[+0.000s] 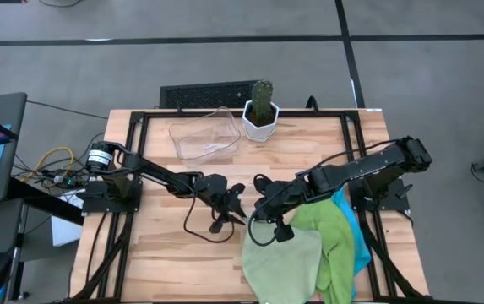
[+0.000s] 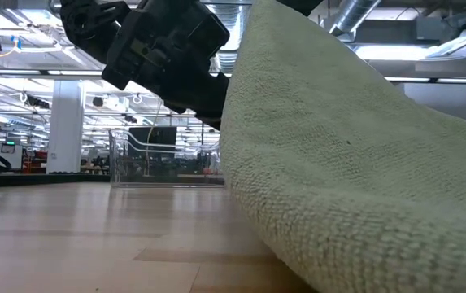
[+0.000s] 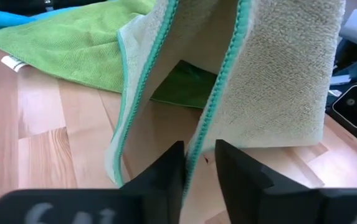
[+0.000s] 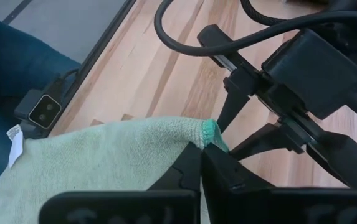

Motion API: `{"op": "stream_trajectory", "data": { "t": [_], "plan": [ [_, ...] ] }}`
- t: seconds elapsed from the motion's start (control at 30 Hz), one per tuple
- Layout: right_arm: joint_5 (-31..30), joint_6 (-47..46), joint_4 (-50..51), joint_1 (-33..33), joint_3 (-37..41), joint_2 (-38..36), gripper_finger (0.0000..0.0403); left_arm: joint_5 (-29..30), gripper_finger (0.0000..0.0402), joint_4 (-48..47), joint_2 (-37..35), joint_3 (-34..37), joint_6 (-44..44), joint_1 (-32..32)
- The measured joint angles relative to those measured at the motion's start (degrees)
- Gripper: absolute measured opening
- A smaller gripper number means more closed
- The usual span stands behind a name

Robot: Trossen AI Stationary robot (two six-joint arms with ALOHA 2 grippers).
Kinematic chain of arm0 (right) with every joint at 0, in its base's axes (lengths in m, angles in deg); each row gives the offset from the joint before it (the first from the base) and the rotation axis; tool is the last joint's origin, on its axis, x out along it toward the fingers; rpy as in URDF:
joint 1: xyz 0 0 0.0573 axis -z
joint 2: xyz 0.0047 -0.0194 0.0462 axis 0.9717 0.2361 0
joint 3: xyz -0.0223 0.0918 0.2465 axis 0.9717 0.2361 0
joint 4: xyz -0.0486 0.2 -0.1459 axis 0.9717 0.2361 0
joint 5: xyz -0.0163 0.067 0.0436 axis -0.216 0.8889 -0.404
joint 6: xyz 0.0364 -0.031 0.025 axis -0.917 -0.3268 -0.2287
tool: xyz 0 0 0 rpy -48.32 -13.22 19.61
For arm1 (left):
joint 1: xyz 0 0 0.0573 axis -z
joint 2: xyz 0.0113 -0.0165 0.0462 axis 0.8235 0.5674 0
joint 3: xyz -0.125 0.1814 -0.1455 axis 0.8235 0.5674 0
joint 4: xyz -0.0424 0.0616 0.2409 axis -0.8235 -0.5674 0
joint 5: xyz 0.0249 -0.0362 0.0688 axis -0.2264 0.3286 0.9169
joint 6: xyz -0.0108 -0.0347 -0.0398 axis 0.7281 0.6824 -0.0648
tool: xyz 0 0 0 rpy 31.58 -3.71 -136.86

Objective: Fold microfiber towels
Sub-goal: Fold the light green microfiber towel

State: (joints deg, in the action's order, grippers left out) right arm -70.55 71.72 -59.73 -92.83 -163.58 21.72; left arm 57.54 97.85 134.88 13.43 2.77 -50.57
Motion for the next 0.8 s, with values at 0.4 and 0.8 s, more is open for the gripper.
{"op": "stream_trajectory", "data": {
  "t": [0.4, 0.8],
  "plan": [
    [-0.67, -0.95, 0.34, 0.21, 0.13, 0.26, 0.0033, -3.67, 0.0002, -10.49, -0.32, -0.27, 11.7, 1.62],
    [-0.52, 2.28, 5.05, 3.13, 0.07, 7.72, 0.0117, -2.37, 0.0, -33.31, -4.96, 0.02, 33.04, 11.72]
  ]
}}
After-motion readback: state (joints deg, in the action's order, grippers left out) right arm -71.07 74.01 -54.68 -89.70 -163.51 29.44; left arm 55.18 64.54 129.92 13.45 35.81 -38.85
